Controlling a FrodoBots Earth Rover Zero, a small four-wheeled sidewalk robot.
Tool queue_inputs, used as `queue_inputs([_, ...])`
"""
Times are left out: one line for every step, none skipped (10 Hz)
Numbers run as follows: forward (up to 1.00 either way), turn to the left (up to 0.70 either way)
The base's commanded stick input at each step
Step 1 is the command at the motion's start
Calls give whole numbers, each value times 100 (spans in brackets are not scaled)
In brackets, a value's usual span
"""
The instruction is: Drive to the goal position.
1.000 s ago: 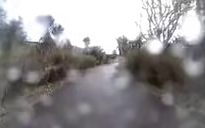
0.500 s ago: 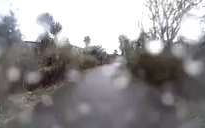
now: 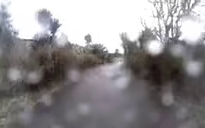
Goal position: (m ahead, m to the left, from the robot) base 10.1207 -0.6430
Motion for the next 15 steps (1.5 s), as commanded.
queue_inputs([100,-40])
queue_inputs([100,0])
queue_inputs([100,0])
queue_inputs([100,0])
queue_inputs([100,0])
queue_inputs([100,0])
queue_inputs([100,0])
queue_inputs([100,0])
queue_inputs([100,0])
queue_inputs([100,0])
queue_inputs([100,0])
queue_inputs([100,0])
queue_inputs([100,0])
queue_inputs([100,0])
queue_inputs([100,0])
